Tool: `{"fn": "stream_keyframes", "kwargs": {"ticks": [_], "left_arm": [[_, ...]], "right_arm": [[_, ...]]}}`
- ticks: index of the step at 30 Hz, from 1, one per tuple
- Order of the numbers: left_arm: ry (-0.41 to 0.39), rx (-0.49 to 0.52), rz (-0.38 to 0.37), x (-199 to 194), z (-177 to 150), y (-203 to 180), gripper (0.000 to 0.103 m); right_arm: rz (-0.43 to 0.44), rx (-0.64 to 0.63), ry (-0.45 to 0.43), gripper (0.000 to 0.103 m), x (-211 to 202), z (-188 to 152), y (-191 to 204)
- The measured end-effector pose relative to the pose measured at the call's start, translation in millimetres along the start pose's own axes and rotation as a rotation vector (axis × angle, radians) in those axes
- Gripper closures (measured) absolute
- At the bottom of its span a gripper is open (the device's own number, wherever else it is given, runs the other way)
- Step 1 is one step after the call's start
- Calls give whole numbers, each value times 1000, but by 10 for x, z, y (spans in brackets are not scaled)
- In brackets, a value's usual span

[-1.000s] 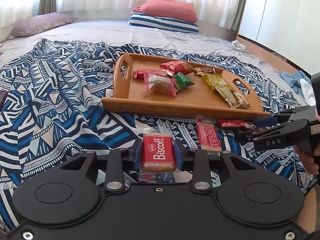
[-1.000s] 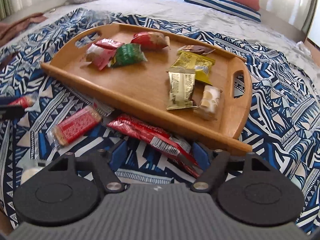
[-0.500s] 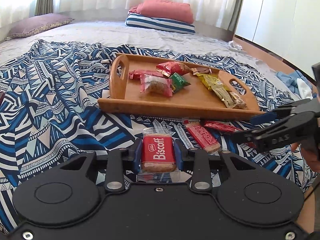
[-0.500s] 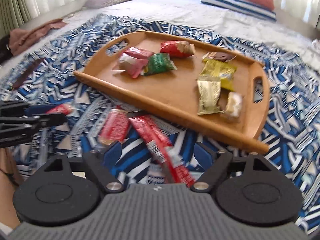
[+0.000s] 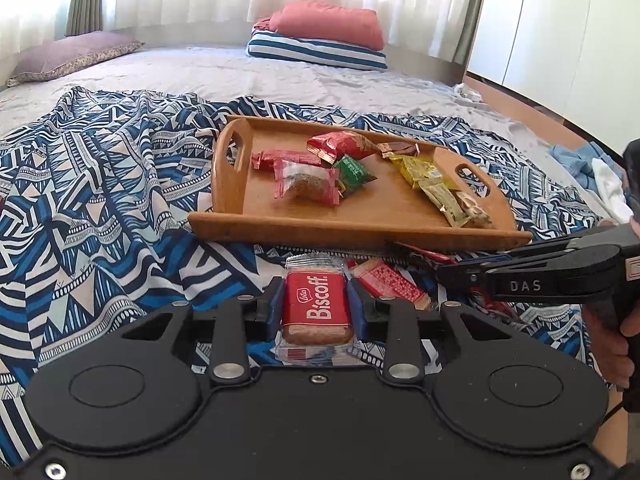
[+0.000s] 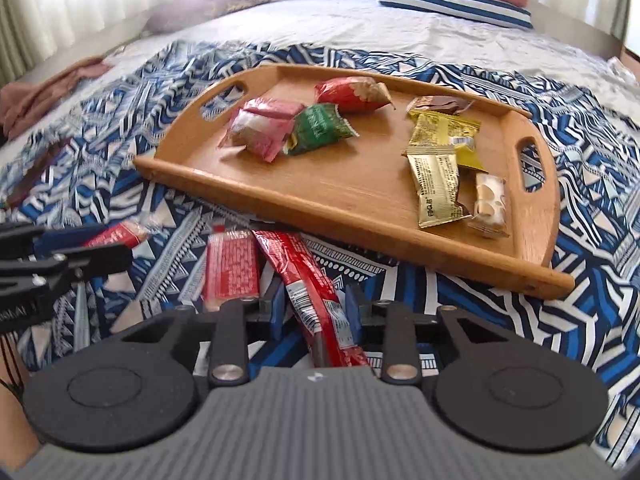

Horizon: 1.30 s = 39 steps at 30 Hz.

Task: Organize snacks
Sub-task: 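Lift the Biscoff packet with the left gripper while the right gripper grasps the red wrapper, then carry the Biscoff packet and red wrapper onto the tray and open both grippers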

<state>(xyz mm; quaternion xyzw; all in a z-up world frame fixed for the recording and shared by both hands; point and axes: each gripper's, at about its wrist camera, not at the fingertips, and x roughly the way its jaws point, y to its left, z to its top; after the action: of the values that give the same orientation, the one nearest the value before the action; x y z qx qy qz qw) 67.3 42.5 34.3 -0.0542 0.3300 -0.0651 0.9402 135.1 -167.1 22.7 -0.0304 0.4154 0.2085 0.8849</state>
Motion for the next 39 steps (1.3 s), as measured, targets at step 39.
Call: {"fn": "stream_keyframes", "kwargs": {"ticks": [39], "left_arm": [[-49,12,114,1154,1013,263,71]], "right_arm": [[-35,583,-208,86,368,994,-682]]}}
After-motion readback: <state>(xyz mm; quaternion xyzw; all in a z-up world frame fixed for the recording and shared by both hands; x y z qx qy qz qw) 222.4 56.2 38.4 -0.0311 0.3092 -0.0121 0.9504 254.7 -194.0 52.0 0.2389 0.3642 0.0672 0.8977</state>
